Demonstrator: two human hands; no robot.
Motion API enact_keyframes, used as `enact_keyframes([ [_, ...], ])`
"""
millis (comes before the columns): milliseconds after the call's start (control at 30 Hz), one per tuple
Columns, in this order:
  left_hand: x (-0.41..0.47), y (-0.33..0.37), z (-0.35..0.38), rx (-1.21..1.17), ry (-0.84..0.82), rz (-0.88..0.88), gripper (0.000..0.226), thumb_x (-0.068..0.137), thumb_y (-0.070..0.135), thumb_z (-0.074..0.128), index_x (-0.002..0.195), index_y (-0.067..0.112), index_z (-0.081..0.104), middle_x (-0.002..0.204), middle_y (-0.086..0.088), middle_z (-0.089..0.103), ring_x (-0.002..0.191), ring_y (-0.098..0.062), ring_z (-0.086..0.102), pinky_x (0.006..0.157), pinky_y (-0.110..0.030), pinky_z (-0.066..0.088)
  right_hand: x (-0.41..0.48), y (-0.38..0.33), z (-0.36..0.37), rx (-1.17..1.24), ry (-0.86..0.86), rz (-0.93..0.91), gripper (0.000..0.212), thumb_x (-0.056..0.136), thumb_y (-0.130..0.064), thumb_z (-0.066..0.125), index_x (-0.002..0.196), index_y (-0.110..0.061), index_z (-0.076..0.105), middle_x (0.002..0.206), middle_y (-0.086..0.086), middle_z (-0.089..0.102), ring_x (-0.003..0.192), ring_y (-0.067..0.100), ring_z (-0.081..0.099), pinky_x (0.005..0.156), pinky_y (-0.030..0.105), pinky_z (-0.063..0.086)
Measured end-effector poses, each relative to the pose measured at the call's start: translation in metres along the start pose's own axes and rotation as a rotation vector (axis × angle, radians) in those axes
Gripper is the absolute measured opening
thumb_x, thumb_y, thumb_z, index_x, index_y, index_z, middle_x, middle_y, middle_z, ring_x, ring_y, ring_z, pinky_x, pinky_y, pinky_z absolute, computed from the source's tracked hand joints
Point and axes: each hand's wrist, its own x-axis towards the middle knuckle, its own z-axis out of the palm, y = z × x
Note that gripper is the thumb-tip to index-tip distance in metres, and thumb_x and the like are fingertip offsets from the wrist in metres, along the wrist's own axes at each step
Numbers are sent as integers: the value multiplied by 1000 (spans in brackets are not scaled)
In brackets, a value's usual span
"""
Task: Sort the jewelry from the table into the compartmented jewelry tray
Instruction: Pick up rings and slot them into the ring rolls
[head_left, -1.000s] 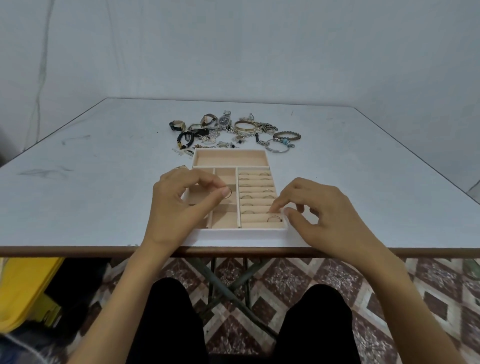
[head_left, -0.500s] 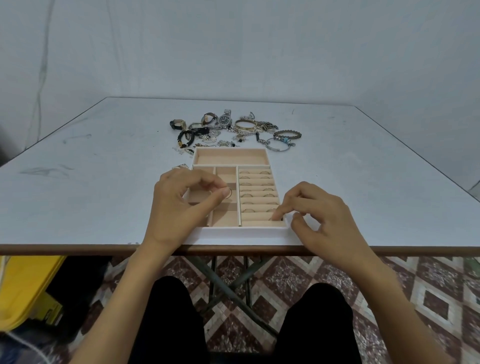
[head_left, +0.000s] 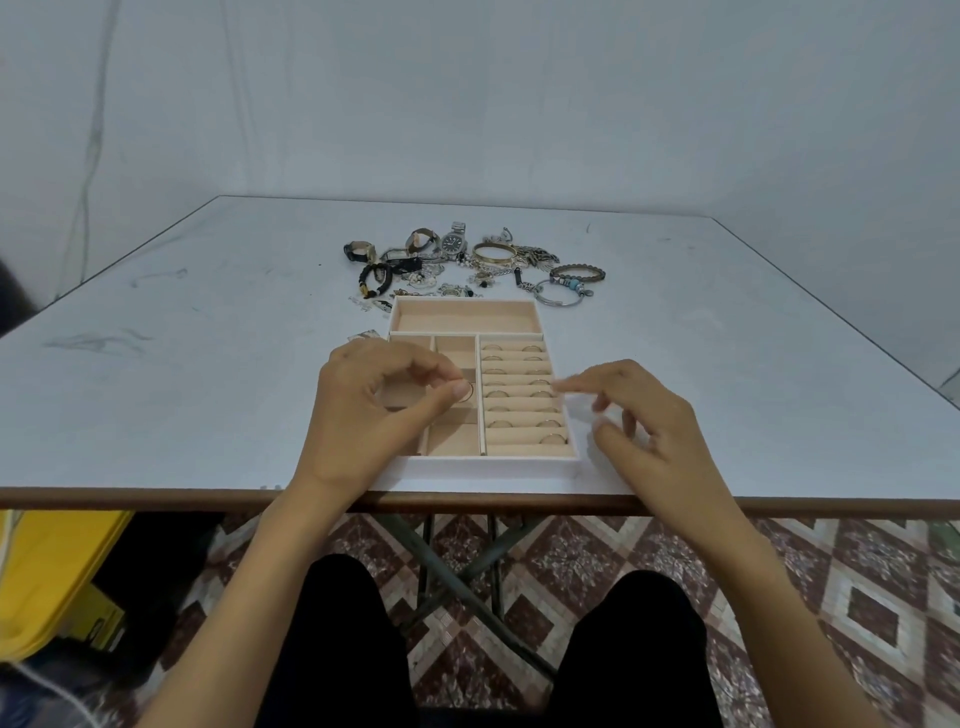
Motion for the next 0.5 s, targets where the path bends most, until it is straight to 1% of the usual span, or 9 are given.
enact_keyframes([
  [33, 1, 1, 0, 2, -16, 6, 10, 76, 39, 74, 78, 30, 72, 82, 14, 70, 82, -7, 64, 87, -50, 45, 1, 1, 0, -63, -5, 41, 47, 84, -13, 42, 123, -32, 60, 122, -12, 56, 109, 8, 52, 85, 24, 42],
  [67, 1, 1, 1, 6, -38, 10, 11, 75, 40, 74, 78, 29, 72, 83, 15, 70, 81, -3, 63, 88, -50, 44, 3, 2, 1, -157, -31, 90, 49, 89, -20, 38, 135, -32, 50, 134, -11, 50, 123, 8, 44, 99, 28, 37],
  [100, 1, 1, 1, 9, -67, 14, 13, 74, 41, 74, 78, 29, 73, 83, 16, 70, 81, 1, 61, 90, -51, 43, 4, 4, 3, -280, -87, 145, 50, 94, -27, 32, 144, -30, 40, 146, -8, 40, 135, 9, 32, 110, 31, 28],
  [133, 2, 2, 2, 15, -99, 19, 14, 73, 44, 73, 77, 30, 73, 83, 17, 70, 80, 2, 61, 93, -51, 41, 6, 5, 5, -415, -167, 205, 50, 99, -32, 27, 149, -29, 30, 155, -6, 28, 143, 10, 19, 117, 34, 16],
  [167, 2, 3, 3, 28, -129, 27, 15, 72, 47, 72, 77, 33, 73, 83, 17, 70, 80, 1, 61, 98, -49, 38, 8, 7, 8, -529, -249, 259, 49, 103, -36, 22, 152, -28, 22, 159, -5, 17, 147, 10, 9, 119, 36, 7],
  [233, 4, 6, 4, 72, -183, 48, 16, 72, 52, 70, 77, 37, 72, 81, 19, 70, 81, -2, 62, 106, -42, 30, 10, 8, 13, -635, -331, 316, 49, 104, -37, 17, 153, -29, 17, 161, -4, 8, 148, 12, 2, 120, 39, 0],
  [300, 6, 8, 5, 136, -226, 98, 18, 74, 53, 68, 79, 37, 72, 76, 20, 68, 81, -2, 61, 107, -38, 27, 11, 6, 13, -632, -324, 330, 50, 104, -38, 17, 153, -30, 17, 162, -4, 7, 148, 12, 2, 120, 40, 0],
  [367, 8, 11, 6, 206, -259, 151, 19, 75, 53, 65, 81, 36, 72, 78, 21, 69, 82, -2, 59, 107, -37, 26, 11, 3, 12, -621, -316, 336, 50, 103, -39, 17, 152, -31, 17, 162, -5, 7, 148, 11, 2, 120, 39, 0],
  [500, 10, 13, 6, 313, -336, 200, 22, 78, 53, 61, 79, 35, 73, 78, 22, 68, 84, -4, 59, 108, -42, 24, 11, 3, 12, -617, -311, 341, 50, 103, -39, 18, 152, -32, 18, 161, -5, 8, 148, 11, 2, 120, 38, -1],
])
